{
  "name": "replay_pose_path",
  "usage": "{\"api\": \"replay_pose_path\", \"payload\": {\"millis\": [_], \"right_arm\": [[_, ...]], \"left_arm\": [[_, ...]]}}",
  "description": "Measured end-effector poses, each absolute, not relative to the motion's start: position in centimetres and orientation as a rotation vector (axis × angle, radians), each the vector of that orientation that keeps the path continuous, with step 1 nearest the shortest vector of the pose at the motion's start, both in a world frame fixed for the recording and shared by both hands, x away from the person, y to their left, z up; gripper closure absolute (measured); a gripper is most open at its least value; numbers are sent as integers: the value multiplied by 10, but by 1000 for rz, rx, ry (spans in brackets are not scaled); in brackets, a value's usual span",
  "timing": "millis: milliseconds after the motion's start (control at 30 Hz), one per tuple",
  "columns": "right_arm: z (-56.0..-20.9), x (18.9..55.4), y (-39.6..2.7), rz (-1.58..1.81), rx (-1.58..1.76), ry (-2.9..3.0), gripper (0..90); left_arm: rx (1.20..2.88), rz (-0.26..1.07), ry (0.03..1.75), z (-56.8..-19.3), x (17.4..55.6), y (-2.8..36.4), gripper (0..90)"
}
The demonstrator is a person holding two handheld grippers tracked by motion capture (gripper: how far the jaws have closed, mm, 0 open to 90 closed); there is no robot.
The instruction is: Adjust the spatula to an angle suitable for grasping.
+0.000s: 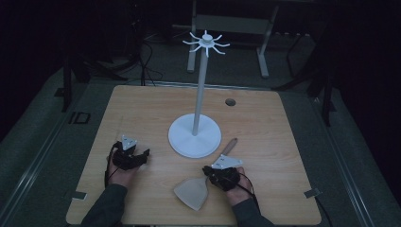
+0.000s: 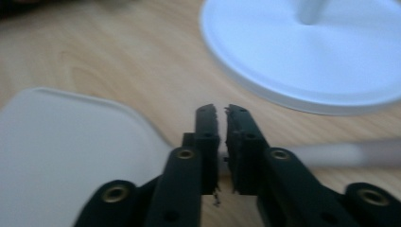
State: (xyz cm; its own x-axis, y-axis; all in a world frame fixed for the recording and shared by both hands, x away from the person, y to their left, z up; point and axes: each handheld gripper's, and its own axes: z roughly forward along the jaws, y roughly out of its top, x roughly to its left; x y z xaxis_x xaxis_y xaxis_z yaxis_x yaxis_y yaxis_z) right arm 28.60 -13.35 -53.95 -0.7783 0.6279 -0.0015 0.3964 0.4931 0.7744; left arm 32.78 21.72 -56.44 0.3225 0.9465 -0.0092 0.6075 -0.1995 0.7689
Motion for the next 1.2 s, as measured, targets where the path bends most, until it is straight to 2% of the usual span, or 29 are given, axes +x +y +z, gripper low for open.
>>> {"api": "replay_pose_path", "payload": {"millis": [67,267,533,1200], "right_arm": [[-542,284,-127,1162,858,2468,894],[-551,286,-115,1115,865,2512,897],[-547,287,-121,1058,858,2587,900],[-533,277,-196,926,840,2612,900]], "left_arm": [[1905,630,1373,-564,328,217,372],[1906,629,1371,-564,328,217,371],[1900,626,1371,-565,327,218,370],[1898,629,1376,-565,326,219,370]]}}
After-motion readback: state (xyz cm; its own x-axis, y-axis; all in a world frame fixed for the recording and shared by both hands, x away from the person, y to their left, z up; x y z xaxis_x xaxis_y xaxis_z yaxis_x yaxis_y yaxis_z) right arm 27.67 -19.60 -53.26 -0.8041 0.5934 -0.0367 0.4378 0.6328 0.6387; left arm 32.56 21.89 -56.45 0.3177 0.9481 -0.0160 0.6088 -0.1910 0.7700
